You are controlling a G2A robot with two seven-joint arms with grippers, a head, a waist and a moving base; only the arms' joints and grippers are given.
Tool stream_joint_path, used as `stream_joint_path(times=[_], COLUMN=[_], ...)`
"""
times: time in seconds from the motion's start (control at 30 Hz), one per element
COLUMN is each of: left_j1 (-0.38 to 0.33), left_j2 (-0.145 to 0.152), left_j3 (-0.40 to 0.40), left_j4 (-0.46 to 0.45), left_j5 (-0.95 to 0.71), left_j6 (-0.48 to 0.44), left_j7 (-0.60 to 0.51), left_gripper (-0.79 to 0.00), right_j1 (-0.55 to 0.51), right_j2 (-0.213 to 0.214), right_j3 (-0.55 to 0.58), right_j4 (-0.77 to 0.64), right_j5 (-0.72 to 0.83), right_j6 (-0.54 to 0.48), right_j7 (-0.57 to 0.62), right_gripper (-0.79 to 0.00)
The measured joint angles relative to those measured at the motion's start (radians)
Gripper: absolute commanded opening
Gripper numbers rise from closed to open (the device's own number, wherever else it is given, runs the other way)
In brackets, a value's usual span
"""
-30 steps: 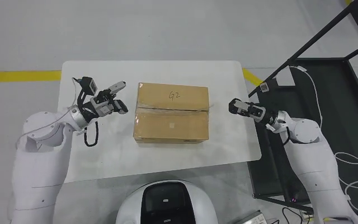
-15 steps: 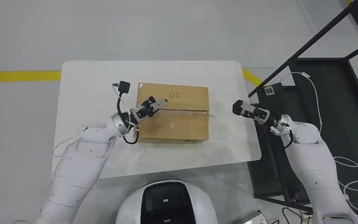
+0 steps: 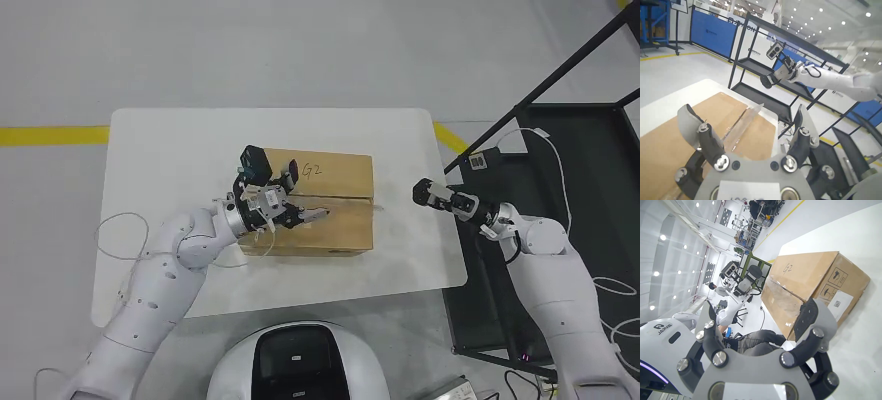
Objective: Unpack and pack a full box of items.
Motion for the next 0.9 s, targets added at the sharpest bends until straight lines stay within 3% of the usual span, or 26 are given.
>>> stream_joint_path(times=[0.07,0.57,0.73,0.9], left_j1=[-0.005,0.005,0.017,0.011], left_j2=[-0.002,0.001,0.016,0.016], left_j3=[0.003,-0.002,-0.006,0.069], left_j4=[0.013,-0.002,-0.13,-0.202], left_j5=[0.052,0.072,0.34,0.657], left_j6=[-0.003,0.021,0.137,0.238], left_j7=[0.049,0.027,-0.07,-0.089], left_gripper=[0.0,0.0,0.0,0.0], right_j1=[-0.001,-0.002,-0.012,-0.033], right_j2=[0.0,-0.001,-0.001,0.005], right_j3=[-0.002,-0.007,-0.007,0.025], right_j4=[-0.006,-0.01,-0.02,-0.013], right_j5=[-0.001,0.002,-0.049,-0.053], right_j6=[0.003,0.01,0.055,0.06], right_j7=[-0.004,-0.01,-0.068,-0.075], right_gripper=[0.0,0.0,0.0,0.0])
